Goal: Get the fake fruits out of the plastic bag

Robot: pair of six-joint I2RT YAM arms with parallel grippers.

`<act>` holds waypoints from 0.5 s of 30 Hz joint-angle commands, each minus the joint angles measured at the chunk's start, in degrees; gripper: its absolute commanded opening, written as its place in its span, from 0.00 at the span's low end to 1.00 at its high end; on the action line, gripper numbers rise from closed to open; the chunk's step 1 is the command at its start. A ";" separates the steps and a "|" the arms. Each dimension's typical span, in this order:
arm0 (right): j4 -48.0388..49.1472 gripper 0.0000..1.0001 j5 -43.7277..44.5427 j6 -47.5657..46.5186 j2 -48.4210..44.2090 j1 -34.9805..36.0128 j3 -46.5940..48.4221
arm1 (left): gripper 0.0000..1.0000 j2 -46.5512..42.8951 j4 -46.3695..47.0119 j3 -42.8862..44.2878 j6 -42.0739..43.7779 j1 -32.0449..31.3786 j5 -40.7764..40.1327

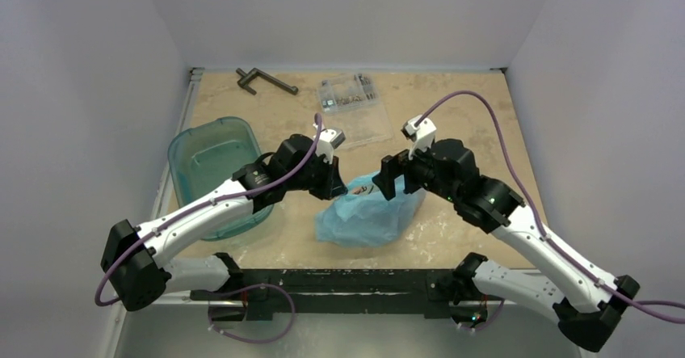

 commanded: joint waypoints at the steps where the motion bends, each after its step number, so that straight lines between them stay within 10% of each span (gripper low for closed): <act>1: -9.97 0.99 7.27 1.82 -3.27 0.12 7.63 | 0.00 -1.29 0.56 2.90 -0.78 0.33 -0.53; 9: -10.66 0.99 -3.01 -4.23 -3.27 1.86 8.93 | 0.00 1.48 -2.88 8.68 2.04 0.78 -2.71; 15: -9.22 0.99 9.06 -6.86 4.68 13.21 9.77 | 0.00 2.45 -3.70 9.03 1.63 1.10 -1.64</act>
